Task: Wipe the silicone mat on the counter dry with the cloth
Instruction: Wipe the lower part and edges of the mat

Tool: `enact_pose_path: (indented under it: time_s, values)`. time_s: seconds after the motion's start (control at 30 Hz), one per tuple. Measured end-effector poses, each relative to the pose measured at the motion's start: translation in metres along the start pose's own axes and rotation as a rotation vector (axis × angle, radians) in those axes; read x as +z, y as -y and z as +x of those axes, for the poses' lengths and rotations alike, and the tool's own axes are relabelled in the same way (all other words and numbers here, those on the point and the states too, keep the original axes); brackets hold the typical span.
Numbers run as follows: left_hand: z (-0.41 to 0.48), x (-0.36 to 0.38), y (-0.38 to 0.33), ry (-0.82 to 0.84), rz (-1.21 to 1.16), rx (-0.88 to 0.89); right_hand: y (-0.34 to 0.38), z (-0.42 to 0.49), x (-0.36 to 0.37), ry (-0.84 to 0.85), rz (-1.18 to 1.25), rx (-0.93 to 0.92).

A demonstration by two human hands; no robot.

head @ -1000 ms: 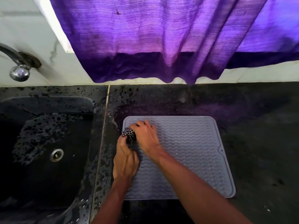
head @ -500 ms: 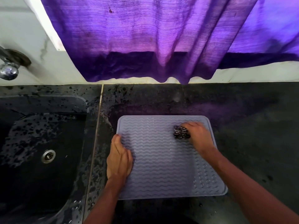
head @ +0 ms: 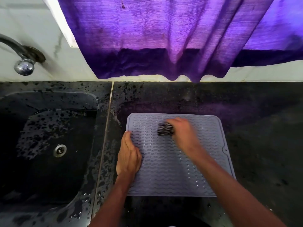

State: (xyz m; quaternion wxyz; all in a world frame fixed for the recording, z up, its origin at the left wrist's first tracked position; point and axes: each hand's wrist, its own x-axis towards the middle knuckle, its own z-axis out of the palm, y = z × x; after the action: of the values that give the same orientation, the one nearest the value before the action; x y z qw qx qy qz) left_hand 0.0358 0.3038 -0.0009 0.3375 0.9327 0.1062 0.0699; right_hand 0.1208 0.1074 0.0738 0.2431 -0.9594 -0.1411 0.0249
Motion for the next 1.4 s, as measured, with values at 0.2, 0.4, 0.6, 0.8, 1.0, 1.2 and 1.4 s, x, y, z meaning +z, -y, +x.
enact_pose_path:
  time_s: [0.2, 0.4, 0.6, 0.8, 1.0, 1.2, 1.4]
  values:
    - [0.000, -0.004, 0.000, 0.023, 0.001, -0.026, 0.080, 0.014, 0.062, 0.197, -0.135, -0.059]
    - [0.004, -0.008, -0.004, 0.076, -0.075, -0.120, 0.036, -0.004, 0.052, 0.143, -0.157, -0.018]
    - [0.001, -0.009, -0.008, 0.084, -0.054, -0.119, -0.032, -0.025, 0.019, 0.111, -0.225, 0.074]
    - [0.000, -0.007, -0.003, 0.073, -0.006, -0.092, -0.097, -0.052, -0.027, 0.074, -0.283, 0.201]
    - [-0.001, -0.007, -0.008, 0.053, 0.015, -0.073, -0.144, -0.075, -0.072, 0.067, -0.266, 0.432]
    - [0.001, -0.003, -0.006, 0.018, 0.031, -0.071, -0.071, -0.042, -0.040, -0.031, -0.028, 0.172]
    - [0.001, -0.004, -0.002, 0.056, -0.002, -0.049, 0.049, -0.008, 0.042, 0.062, -0.002, -0.041]
